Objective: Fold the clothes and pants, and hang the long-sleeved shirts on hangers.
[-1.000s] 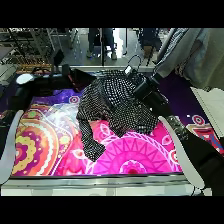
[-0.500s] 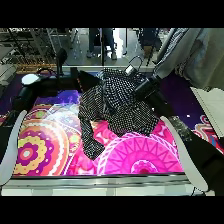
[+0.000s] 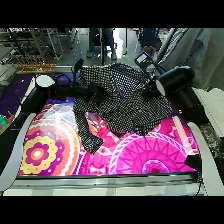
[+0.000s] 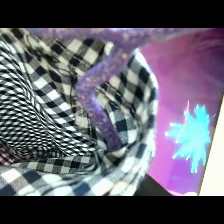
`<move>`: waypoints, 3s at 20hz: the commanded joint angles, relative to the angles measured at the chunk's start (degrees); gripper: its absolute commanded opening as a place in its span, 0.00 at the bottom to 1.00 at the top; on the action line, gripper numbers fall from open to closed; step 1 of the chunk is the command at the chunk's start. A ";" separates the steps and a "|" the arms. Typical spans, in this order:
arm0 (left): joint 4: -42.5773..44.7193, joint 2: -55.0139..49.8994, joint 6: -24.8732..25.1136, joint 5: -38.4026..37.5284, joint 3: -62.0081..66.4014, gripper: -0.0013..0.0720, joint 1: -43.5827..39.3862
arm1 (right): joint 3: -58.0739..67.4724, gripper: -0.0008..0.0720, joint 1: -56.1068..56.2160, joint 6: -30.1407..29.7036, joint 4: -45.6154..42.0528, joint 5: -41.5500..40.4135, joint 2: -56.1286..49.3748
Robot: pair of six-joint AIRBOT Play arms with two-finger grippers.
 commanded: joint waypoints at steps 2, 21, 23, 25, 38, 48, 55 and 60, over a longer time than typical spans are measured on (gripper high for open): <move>1.70 2.47 -0.46 3.32 0.00 0.03 -4.85 | 0.00 0.04 0.07 3.02 5.27 -0.07 0.52; 14.05 8.61 3.65 21.81 0.00 0.78 5.29 | 0.02 0.04 -0.35 3.15 24.83 -6.84 0.48; 14.49 8.79 4.59 22.08 0.00 0.78 6.34 | 0.02 0.04 -0.35 1.27 31.74 -10.75 0.52; 14.91 9.01 4.57 21.59 0.00 0.78 7.48 | 0.02 0.04 -0.35 3.85 33.68 -17.29 0.81; 14.93 11.37 4.61 12.52 -0.02 0.78 13.66 | 7.34 0.04 -31.17 39.87 5.88 -16.41 5.57; 14.88 11.37 4.59 1.99 -0.02 0.78 13.68 | 17.05 0.04 -70.64 35.04 -8.44 -27.96 10.62; 14.60 11.43 -2.82 -9.73 -0.02 0.78 13.68 | 17.05 0.04 -85.00 41.11 -7.82 -52.37 0.42; 7.74 11.41 -3.63 -9.66 -0.02 0.78 13.60 | 12.81 0.05 -86.49 40.09 -6.56 -51.69 -1.14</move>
